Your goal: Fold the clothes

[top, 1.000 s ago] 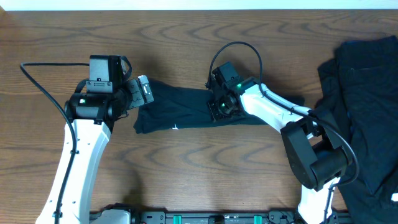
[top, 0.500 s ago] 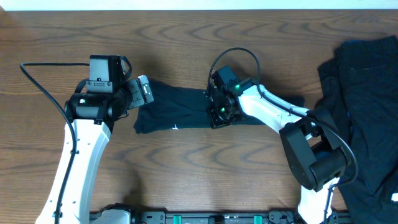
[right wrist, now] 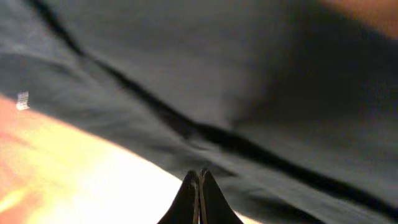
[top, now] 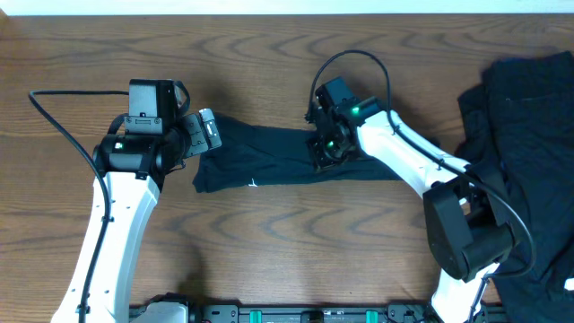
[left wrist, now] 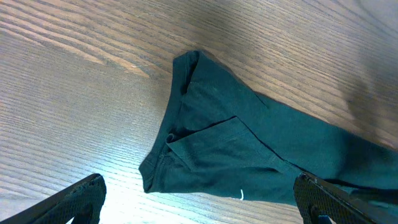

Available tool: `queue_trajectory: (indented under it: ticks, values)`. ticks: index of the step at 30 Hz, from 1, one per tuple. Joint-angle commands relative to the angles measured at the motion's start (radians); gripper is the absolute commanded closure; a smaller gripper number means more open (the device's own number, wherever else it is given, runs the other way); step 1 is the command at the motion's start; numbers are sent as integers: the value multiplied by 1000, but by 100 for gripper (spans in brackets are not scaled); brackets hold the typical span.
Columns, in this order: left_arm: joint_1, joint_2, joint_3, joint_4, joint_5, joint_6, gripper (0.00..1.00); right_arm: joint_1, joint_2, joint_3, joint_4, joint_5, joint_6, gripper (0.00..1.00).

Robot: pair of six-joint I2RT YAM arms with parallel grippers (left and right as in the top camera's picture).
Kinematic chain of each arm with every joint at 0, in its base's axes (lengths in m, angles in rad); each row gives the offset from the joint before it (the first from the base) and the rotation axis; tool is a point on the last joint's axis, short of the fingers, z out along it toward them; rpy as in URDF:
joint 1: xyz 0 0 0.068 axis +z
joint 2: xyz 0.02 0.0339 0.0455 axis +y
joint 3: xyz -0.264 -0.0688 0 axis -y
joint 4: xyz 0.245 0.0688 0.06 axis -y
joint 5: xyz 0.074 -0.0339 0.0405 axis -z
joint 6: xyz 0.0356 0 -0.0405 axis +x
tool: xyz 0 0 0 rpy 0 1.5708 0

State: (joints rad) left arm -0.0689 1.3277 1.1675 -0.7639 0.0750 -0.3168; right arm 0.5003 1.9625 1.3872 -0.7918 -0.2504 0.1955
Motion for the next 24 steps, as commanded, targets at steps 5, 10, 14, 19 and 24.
queue_trajectory:
  ticks: [5, 10, 14, 19, 24]
  values:
    - [2, -2, 5, -6, -8, 5, 2, -4, 54, 6, 75, 121, -17, 99]
    - [2, -2, 5, -6, -8, 5, 2, -5, 61, 6, 119, 121, -5, 99]
    - [2, -2, 5, -6, -8, 5, 2, -4, 66, 6, 115, 132, -5, 99]
    - [2, -2, 5, -6, -8, 5, 2, -3, 97, 5, 112, 139, -5, 99]
    - [2, -2, 5, -6, -8, 5, 2, -3, 101, 5, 90, 138, -5, 98]
